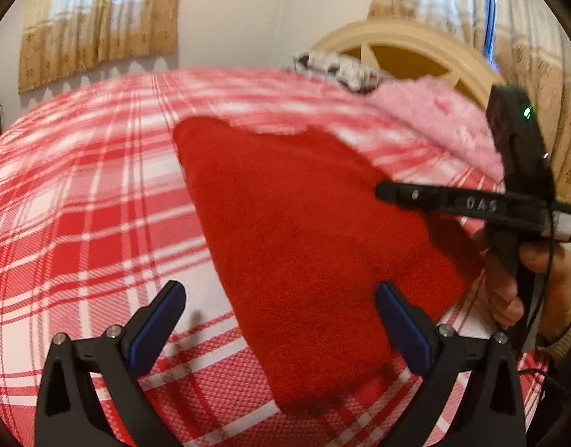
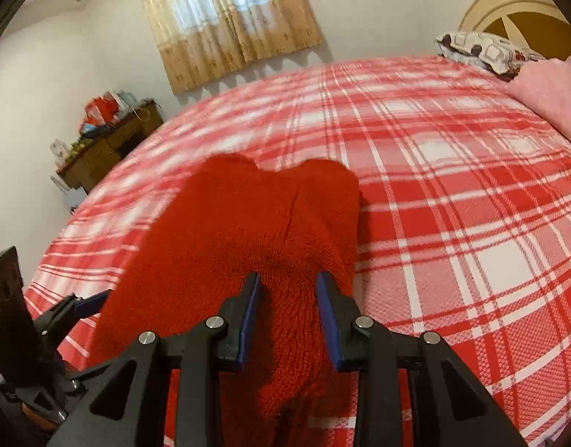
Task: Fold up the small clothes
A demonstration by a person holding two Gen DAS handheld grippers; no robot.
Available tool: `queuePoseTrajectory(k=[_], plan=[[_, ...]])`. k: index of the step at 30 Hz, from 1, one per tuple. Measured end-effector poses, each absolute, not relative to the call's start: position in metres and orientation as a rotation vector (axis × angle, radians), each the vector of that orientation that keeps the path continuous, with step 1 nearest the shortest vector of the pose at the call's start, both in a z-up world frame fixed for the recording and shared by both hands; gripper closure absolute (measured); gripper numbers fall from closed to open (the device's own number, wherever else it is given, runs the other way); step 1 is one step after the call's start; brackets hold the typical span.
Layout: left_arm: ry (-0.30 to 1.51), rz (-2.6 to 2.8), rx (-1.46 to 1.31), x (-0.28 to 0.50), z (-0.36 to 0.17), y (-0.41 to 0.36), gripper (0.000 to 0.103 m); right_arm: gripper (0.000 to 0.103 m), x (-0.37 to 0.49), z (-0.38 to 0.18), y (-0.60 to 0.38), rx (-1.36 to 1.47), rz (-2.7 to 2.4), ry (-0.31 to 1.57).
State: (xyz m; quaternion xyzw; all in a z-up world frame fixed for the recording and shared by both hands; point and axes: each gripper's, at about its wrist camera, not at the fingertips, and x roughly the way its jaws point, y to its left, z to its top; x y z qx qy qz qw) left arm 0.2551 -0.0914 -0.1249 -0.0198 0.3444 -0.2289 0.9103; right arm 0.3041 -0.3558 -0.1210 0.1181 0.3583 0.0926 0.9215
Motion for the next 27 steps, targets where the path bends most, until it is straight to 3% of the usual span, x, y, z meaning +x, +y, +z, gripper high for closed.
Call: queuePoseTrajectory(k=[9,27], plan=[[0.829,-0.459,-0.070,0.278,-0.137,-0.097,0.000,0.042,0.338,-0.136,-0.400,0.467,0.166,0.820],[0.883,-0.503,-0.002,0.283,-0.140,-0.114,0.000,0.042,0.397,-0.161,-0.409,0.558,0.225,0.883]])
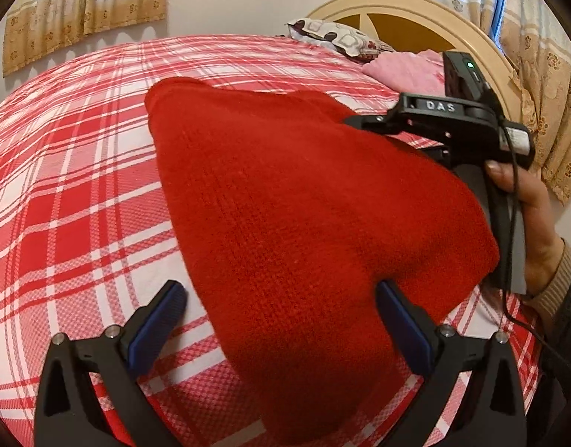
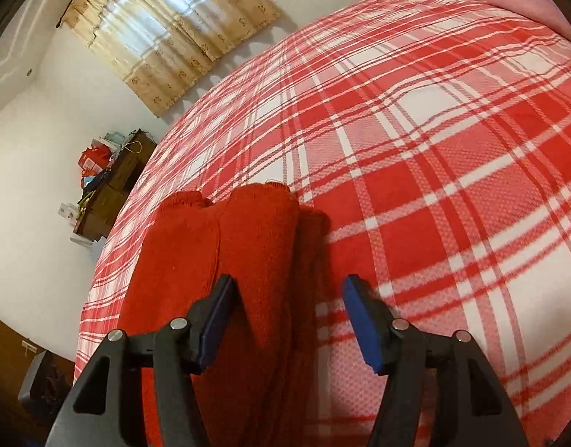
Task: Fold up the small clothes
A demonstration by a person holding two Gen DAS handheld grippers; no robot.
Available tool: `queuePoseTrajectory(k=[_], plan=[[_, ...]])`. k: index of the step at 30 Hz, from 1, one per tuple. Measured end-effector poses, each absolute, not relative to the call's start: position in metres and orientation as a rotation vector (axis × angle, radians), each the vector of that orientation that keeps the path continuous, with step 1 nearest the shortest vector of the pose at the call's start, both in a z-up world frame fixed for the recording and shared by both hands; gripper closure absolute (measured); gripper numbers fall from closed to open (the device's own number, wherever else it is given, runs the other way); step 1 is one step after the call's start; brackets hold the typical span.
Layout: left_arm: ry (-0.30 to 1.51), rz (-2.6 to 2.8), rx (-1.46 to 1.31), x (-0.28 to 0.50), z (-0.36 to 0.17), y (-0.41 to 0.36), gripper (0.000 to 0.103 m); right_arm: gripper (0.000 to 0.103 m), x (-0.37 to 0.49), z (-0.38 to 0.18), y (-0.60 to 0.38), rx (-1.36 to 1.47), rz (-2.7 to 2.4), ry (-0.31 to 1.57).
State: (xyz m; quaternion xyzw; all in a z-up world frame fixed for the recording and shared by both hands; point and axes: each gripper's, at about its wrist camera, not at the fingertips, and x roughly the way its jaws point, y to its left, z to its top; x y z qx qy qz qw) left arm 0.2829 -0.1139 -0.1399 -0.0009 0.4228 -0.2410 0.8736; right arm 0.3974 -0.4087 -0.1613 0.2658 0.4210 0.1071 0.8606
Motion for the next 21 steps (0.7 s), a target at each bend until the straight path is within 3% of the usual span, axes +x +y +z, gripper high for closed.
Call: queuePoseTrajectory(k=[5,14,21], plan=[[0.882,-0.506,0.003,0.282,-0.140,-0.116,0.000,0.043,0.398,-0.165,-0.401,0.534,0.264,0.875],[0.884,-0.537,0.028,0.283,-0.139,-0.122,0.000,0.065,0.400,-0.171,-0.400,0.553,0.319,0.883],[0.868,-0.558,0.045,0.280,-0.137,-0.125,0.010,0.069,0.400,-0.168,-0.386,0.444,0.278,0.867]])
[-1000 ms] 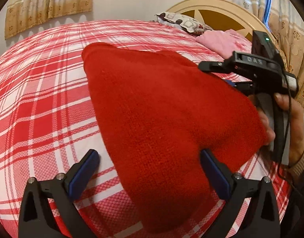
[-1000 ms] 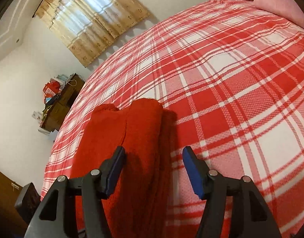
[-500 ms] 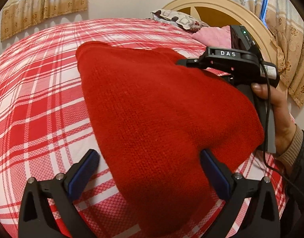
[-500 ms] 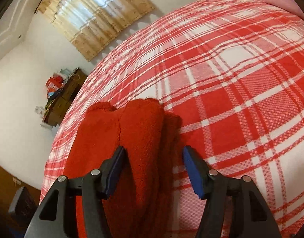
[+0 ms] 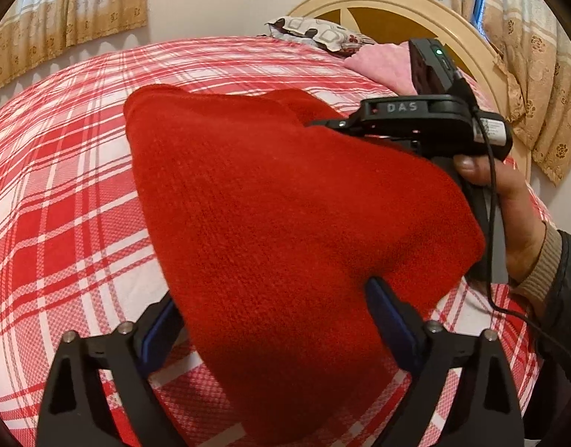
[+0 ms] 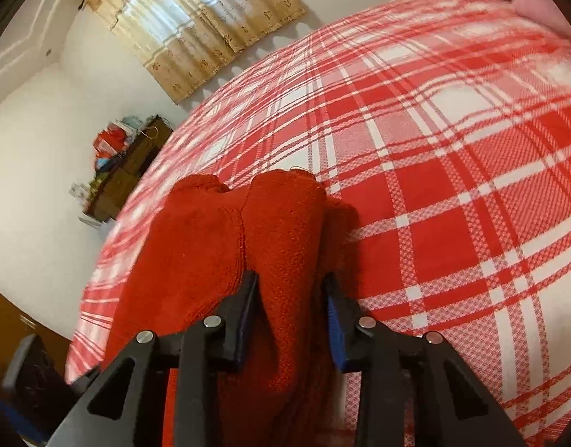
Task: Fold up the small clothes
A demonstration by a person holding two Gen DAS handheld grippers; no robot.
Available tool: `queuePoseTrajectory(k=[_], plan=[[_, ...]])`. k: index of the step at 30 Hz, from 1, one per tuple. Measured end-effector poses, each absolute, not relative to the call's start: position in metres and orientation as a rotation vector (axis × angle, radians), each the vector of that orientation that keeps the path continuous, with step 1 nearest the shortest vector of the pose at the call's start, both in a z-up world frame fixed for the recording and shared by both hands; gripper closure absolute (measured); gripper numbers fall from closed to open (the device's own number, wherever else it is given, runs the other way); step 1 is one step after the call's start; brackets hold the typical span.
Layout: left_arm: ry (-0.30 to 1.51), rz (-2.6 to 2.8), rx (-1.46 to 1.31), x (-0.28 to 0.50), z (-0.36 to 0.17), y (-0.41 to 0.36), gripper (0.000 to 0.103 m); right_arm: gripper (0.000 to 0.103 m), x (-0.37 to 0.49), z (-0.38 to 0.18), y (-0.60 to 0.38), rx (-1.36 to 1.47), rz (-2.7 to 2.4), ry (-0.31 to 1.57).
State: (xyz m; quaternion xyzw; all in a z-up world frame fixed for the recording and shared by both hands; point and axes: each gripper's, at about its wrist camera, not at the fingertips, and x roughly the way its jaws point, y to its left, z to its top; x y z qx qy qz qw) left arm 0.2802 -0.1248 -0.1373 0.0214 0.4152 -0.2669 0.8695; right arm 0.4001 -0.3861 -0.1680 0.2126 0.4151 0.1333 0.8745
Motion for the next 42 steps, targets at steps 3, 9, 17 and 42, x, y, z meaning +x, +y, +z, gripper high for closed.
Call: queuePoseTrajectory(k=[3,9,17,42], plan=[[0.862,-0.563,0.057,0.278,-0.136,-0.127,0.015,0.070,0.401,-0.169,-0.388,0.454,0.281,0.869],[0.860,-0.552,0.058,0.274,-0.133,-0.128,0.028,0.077,0.394,-0.161,-0.378,0.372,0.278,0.846],[0.833,-0.527,0.091,0.265,-0.125,-0.129,0.049,0.079,0.390,-0.153,-0.378,0.381,0.269,0.831],[0.788,-0.458,0.110,0.203,-0.084,-0.060,0.066,0.080,0.327,-0.129,-0.271,0.464,0.451,0.808]])
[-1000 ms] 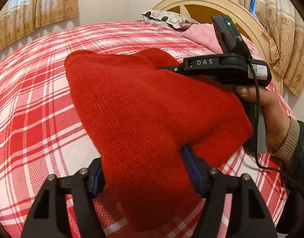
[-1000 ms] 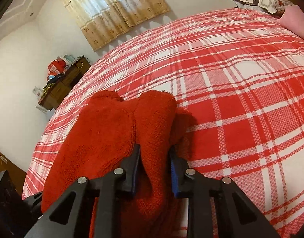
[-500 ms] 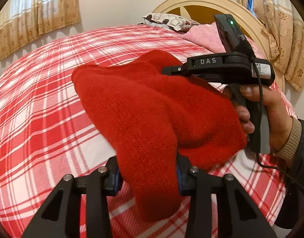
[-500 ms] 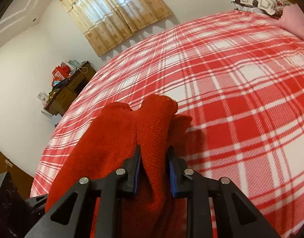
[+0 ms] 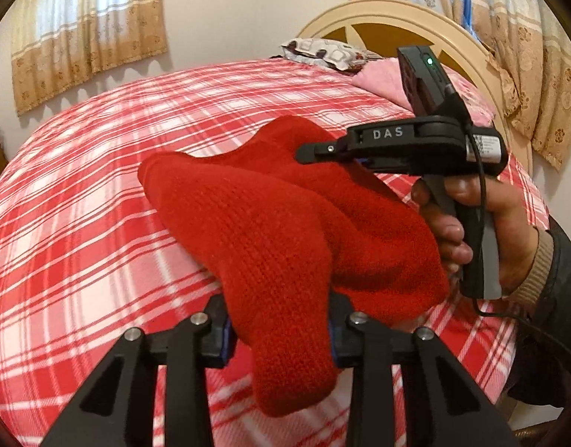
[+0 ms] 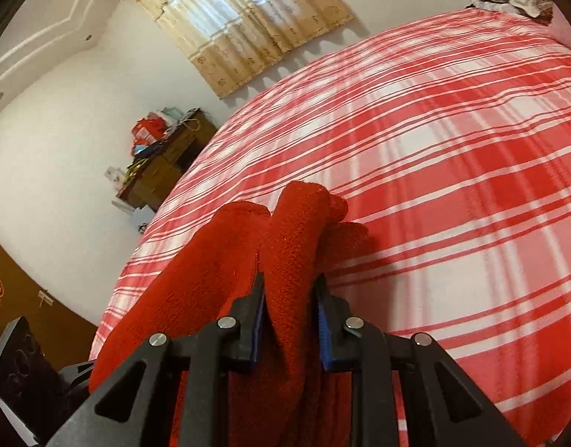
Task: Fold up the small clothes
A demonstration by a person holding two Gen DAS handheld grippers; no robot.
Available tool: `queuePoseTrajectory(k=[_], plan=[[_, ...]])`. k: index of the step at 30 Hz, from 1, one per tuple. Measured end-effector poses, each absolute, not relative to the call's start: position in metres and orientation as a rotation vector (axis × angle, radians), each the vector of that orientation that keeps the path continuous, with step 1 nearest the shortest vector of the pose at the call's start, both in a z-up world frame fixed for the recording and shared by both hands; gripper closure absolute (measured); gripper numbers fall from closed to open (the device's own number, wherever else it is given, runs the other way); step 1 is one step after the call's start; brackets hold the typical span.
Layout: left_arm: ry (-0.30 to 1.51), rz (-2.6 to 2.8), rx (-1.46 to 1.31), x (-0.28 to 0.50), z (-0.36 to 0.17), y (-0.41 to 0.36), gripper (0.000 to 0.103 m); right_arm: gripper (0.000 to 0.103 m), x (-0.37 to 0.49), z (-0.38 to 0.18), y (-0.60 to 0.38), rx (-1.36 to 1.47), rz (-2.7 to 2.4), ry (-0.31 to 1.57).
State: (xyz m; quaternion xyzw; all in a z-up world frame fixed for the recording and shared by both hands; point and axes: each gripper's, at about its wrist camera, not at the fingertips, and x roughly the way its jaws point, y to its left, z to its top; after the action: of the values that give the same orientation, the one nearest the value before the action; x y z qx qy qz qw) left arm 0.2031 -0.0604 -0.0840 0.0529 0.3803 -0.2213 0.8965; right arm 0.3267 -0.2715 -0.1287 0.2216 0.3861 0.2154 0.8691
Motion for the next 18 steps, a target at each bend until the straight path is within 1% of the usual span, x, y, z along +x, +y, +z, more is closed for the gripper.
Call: queuePoseTrajectory(k=[18], plan=[[0.771,-0.334,0.043,0.165,-0.083,0.019,0.067,0.080,0.329,-0.131,-0.150,0.440,0.619,0.845]])
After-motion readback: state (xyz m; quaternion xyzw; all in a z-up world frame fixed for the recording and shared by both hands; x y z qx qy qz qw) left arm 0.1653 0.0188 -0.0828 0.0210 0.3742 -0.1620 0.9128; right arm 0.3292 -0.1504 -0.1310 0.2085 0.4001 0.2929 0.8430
